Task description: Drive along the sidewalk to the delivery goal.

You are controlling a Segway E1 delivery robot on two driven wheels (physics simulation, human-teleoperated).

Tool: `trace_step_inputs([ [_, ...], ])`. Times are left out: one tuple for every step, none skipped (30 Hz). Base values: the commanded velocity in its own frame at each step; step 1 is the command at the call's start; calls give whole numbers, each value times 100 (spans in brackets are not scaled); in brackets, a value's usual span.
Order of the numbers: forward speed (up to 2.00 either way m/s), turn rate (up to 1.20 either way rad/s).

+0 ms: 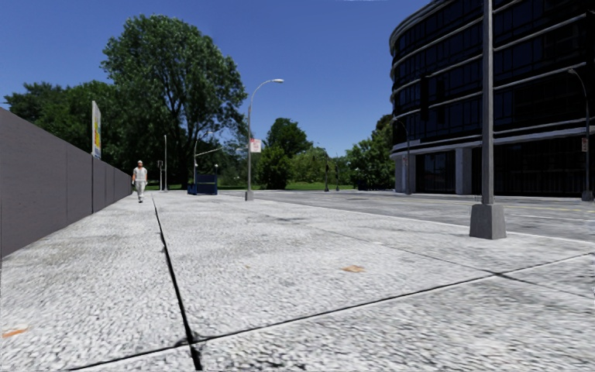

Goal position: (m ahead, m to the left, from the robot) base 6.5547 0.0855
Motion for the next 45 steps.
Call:
trace_step_inputs([
  [171, -51],
  [171, -51],
  [171, -51],
  [171, -51],
  [171, -51],
  [171, -51],
  [171, -51],
  [171, -51],
  [171, -51],
  [171, -51],
  [171, -51],
  [171, -51],
  [171, -51],
  [171, -51],
  [171, -51],
  [171, -51],
  [171, -51],
  [171, -51],
  [171, -48],
  [171, -37],
  [171, -31],
  [171, 0],
  [171, 0],
  [171, 0],
  [171, 0],
  [171, 0],
  [171, 0],
  [171, 0],
  [171, 0],
  [171, 0],
  [171, 0],
  [171, 0],
  [171, 0],
  [171, 0],
  [171, 0],
  [171, 0],
  [171, 0],
  [171, 0],
  [171, 0],
  [171, 0],
  [171, 0],
  [171, 0],
  [171, 0],
  [171, 0],
  [171, 0],
])
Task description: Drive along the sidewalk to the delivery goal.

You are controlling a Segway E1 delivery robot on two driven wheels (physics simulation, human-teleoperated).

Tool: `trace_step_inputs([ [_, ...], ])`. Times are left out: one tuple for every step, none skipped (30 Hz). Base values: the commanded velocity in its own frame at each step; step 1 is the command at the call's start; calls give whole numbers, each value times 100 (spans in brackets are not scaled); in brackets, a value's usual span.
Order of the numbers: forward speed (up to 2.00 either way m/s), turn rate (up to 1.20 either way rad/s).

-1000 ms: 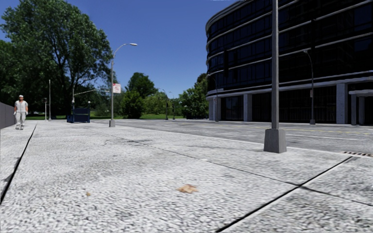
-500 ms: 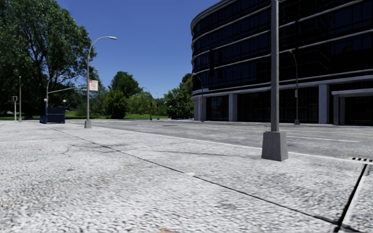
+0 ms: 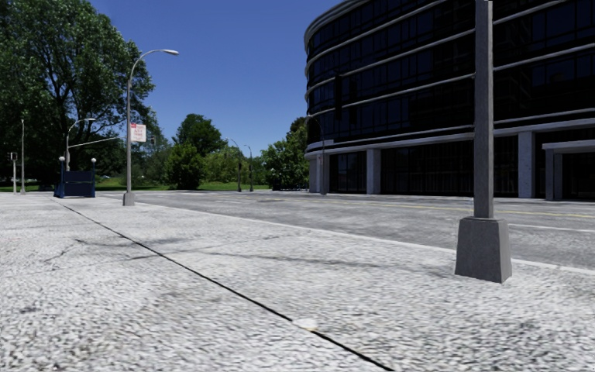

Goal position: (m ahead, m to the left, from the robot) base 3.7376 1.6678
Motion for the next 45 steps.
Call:
trace_step_inputs([
  [171, 0],
  [171, 0],
  [172, 0],
  [172, 0],
  [173, 0],
  [174, 0],
  [175, 0],
  [175, 9],
  [175, 15],
  [175, 19],
  [175, 19],
  [175, 24],
  [175, 25],
  [175, 25],
  [175, 26],
  [175, 28],
  [175, 29],
  [175, 30],
  [175, 30],
  [175, 33],
  [175, 36],
  [175, 38],
  [175, 39],
  [175, 39],
  [174, 39],
  [174, 39],
  [172, 39],
  [171, 39],
  [170, 42],
  [166, 44],
  [164, 45],
  [162, 45],
  [161, 45],
  [161, 45],
  [159, 45],
  [159, 45],
  [158, 45],
  [157, 45],
  [157, 45],
  [156, 45],
  [154, 45],
  [154, 45],
  [153, 45],
  [152, 45],
  [152, 45],
])
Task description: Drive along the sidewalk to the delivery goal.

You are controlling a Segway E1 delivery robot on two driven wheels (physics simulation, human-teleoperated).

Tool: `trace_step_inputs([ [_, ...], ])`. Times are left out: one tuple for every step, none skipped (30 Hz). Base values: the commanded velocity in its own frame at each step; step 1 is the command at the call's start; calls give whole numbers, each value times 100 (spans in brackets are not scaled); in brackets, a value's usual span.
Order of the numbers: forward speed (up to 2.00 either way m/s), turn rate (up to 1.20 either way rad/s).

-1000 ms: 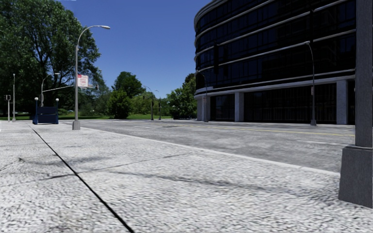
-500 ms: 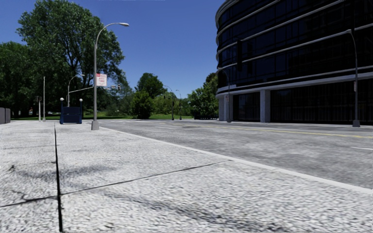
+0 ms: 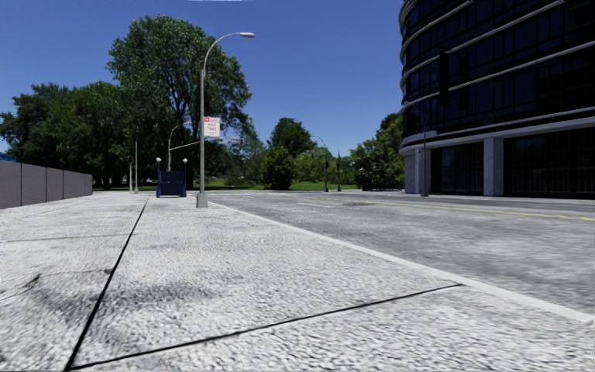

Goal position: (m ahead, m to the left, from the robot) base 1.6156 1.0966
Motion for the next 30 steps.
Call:
trace_step_inputs([
  [152, 45],
  [151, 45],
  [151, 45],
  [150, 47],
  [149, 53],
  [145, 55],
  [145, 55],
  [139, 56],
  [135, 56],
  [134, 57],
  [133, 59],
  [132, 65],
  [132, 65],
  [132, 68],
  [131, 69],
  [131, 69],
  [131, 69],
  [131, 69],
  [131, 69],
  [130, 69],
  [130, 69],
  [130, 69],
  [130, 69],
  [130, 65],
  [130, 65],
  [130, 49],
  [130, 23],
  [130, 0],
  [130, 0],
  [130, 0],
])
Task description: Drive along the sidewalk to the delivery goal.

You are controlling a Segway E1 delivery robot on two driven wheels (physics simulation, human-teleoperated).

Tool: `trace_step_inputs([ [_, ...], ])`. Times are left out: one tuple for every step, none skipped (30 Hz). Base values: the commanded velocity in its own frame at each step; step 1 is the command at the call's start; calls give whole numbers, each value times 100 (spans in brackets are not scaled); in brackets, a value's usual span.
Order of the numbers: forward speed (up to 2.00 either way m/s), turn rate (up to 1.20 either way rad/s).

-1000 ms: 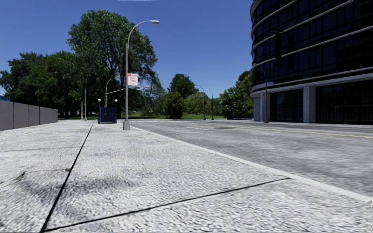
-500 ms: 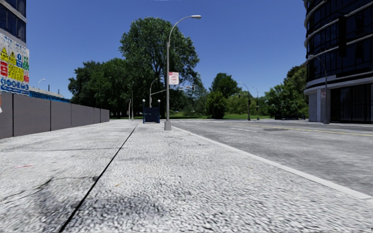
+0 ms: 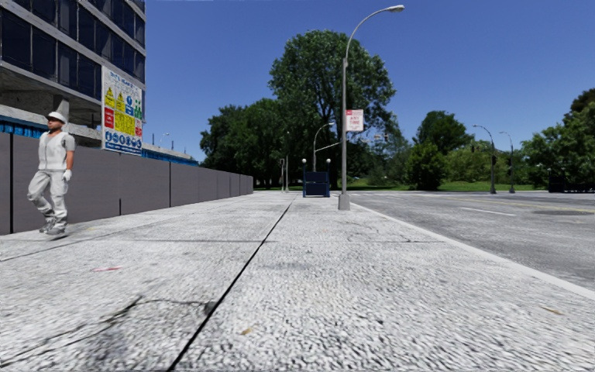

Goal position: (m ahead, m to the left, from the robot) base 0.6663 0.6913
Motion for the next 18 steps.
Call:
trace_step_inputs([
  [130, 0],
  [130, 0],
  [130, 0],
  [129, 0],
  [112, 0],
  [72, 0],
  [72, 0],
  [0, 0],
  [0, 0],
  [0, 0],
  [0, 0],
  [0, 0],
  [0, 0],
  [0, 0],
  [0, 0],
  [0, 0],
  [0, 0],
  [0, 0],
])
